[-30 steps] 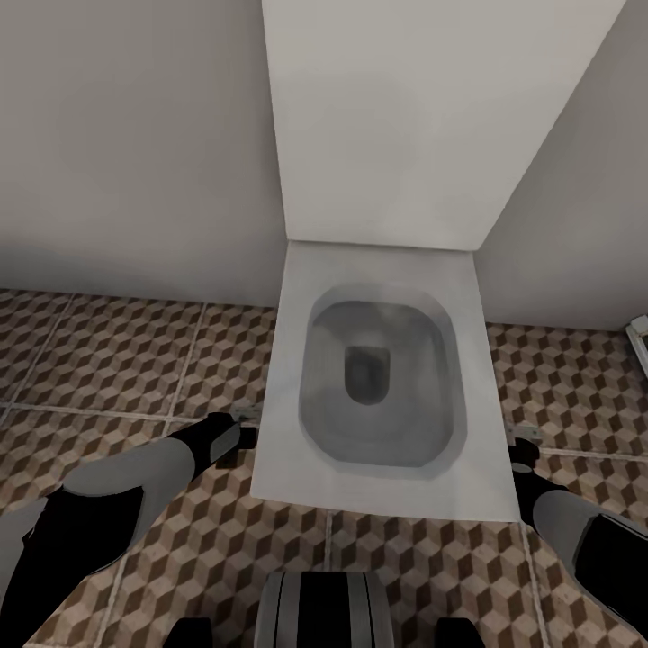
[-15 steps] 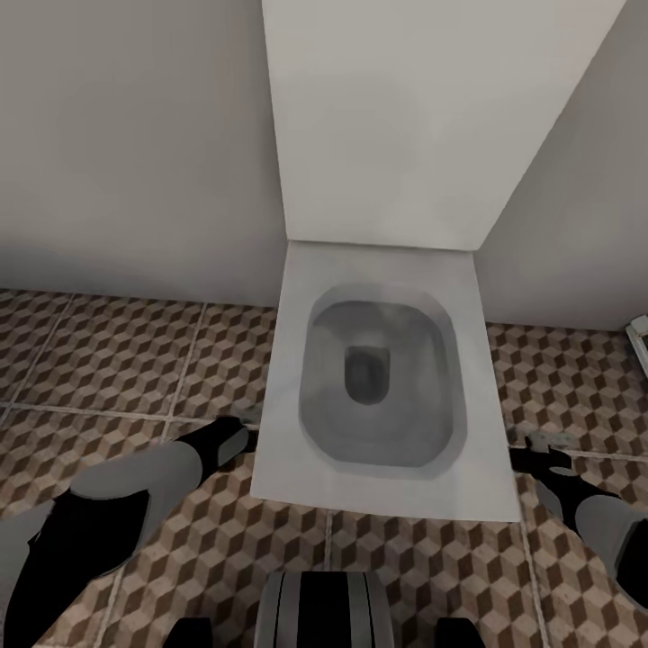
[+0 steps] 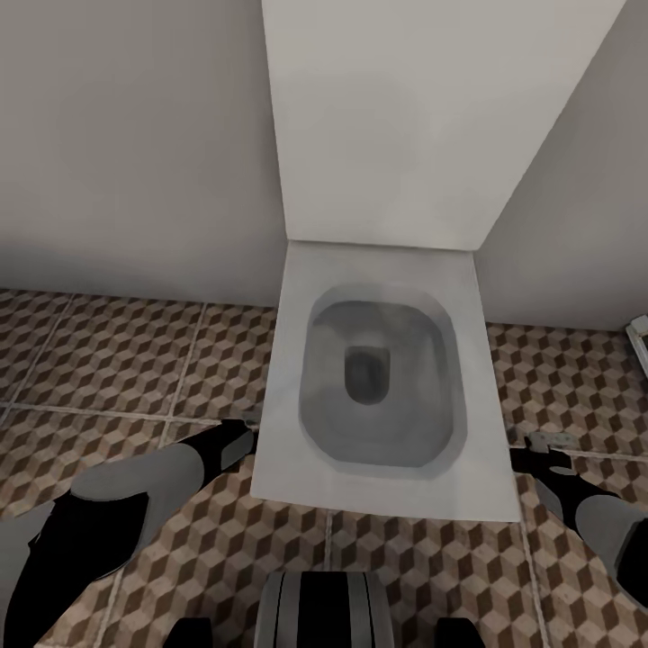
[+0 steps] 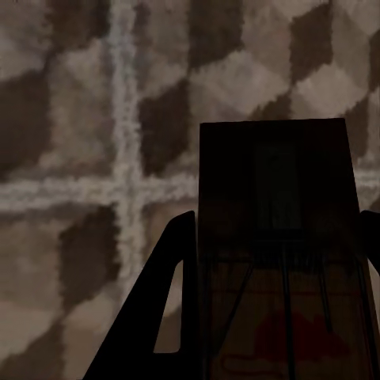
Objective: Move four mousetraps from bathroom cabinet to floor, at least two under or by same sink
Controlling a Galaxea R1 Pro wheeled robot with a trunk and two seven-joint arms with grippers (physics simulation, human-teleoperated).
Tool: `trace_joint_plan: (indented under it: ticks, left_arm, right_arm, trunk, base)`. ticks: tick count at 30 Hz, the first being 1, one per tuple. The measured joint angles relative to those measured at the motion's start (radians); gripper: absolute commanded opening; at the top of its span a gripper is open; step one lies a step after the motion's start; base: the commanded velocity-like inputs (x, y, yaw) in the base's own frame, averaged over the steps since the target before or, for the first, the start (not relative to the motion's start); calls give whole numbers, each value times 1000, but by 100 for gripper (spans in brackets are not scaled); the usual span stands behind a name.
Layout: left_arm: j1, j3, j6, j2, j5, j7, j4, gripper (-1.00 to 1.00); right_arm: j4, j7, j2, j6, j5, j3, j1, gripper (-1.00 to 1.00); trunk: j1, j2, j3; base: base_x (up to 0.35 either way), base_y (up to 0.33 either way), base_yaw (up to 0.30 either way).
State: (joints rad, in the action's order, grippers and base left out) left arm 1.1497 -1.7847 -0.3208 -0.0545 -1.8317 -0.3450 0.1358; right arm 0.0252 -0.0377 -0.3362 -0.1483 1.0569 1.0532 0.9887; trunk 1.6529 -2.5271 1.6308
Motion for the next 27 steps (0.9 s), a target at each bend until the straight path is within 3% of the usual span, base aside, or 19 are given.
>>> trace_joint_plan:
  ticks: [16, 27]
  left_arm:
    - [0, 0, 1, 2, 0, 0, 0, -100]
    - [5, -15, -3, 2, 18, 4, -4, -100]
  right_arm:
    - [0, 0, 0, -2, 0, 0, 0, -100]
    - [0, 0, 1, -2, 0, 0, -1, -100]
  trunk:
    - [3, -1, 23]
    - [6, -4, 58]
  base:
    - [0, 0, 0]
    - [0, 0, 0]
